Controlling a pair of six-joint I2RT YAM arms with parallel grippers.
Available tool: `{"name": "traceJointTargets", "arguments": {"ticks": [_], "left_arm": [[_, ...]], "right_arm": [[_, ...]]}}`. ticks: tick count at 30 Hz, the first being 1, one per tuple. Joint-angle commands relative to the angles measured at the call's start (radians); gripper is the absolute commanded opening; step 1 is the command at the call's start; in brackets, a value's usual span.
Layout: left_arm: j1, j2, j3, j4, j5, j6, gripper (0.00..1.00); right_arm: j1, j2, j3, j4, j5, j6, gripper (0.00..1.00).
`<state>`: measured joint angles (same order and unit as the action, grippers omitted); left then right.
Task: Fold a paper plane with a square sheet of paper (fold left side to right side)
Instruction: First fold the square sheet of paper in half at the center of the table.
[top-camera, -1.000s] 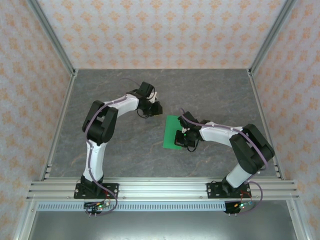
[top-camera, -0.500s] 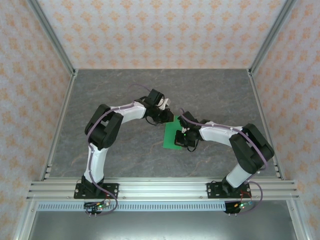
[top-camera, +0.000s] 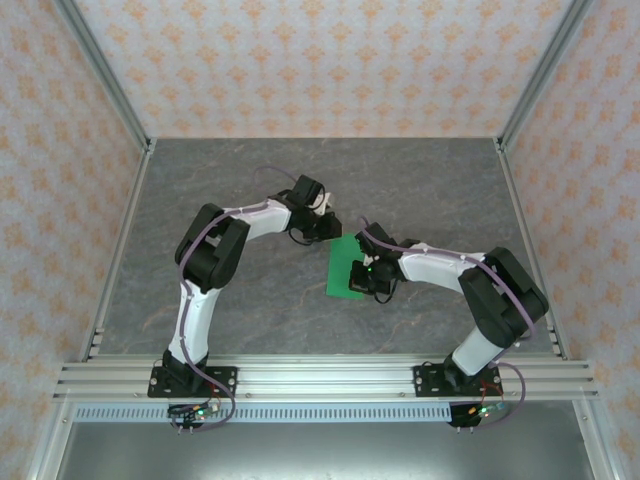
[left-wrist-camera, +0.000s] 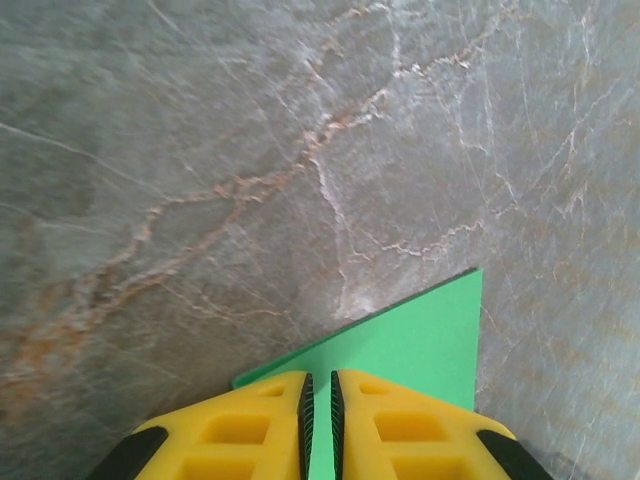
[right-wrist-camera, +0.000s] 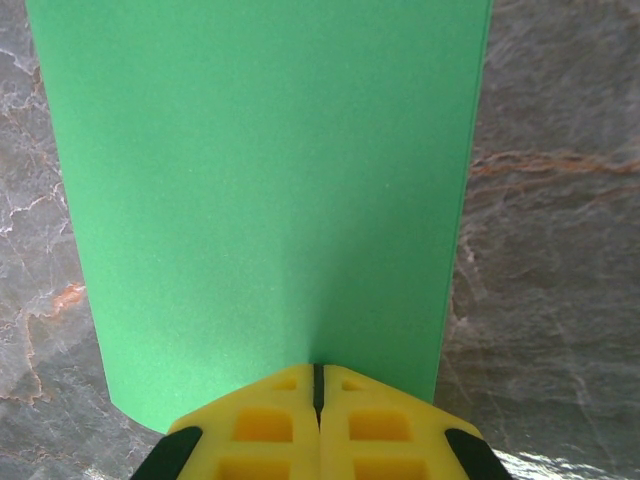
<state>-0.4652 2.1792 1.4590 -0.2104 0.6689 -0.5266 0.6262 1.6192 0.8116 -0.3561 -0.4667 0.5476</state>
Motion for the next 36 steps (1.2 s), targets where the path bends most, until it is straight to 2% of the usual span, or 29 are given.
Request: {"name": "traceJointTargets", "arguments": {"ticks": [1,9,16,19,23,26,32,36], "left_arm": [[0.037,0.042,0.038,-0.006,-0.086,0.002,0.17],[0.075,0.063,0.154,-0.125,-0.104,0.068,0.17],[0.09,-0.181,0.018,-0.107,-0.11,0.098,0.21],[0.088,-0.331,-0.103,-0.065,-0.103,0.075,0.22],[0.065,-0.494,-0.294,0.023,-0.093,0.019,0.23],[0.013,-0.575,-0.394,0.034,-0.128,0.009,0.24],[-0.14,-0.682,-0.527,0.063,-0.248,0.032,0.34],[-0.173,-0.642,-0.571,0.161,-0.193,-0.052,0.36]], "right_arm": [[0.001,0.038,-0.053,-0.173,0.105,-0.019,0.05],[0.001,0.005,-0.072,-0.136,0.082,-0.029,0.05],[0.001,-0.114,-0.017,-0.076,0.06,-0.06,0.13],[0.001,-0.189,0.027,-0.064,0.094,-0.073,0.24],[-0.012,-0.302,0.043,-0.051,0.182,-0.097,0.49],[-0.077,-0.341,0.021,-0.016,0.153,-0.107,0.62],[-0.224,-0.302,-0.038,0.116,-0.057,-0.066,0.71],[-0.244,-0.272,-0.054,0.136,-0.07,-0.049,0.72]]}}
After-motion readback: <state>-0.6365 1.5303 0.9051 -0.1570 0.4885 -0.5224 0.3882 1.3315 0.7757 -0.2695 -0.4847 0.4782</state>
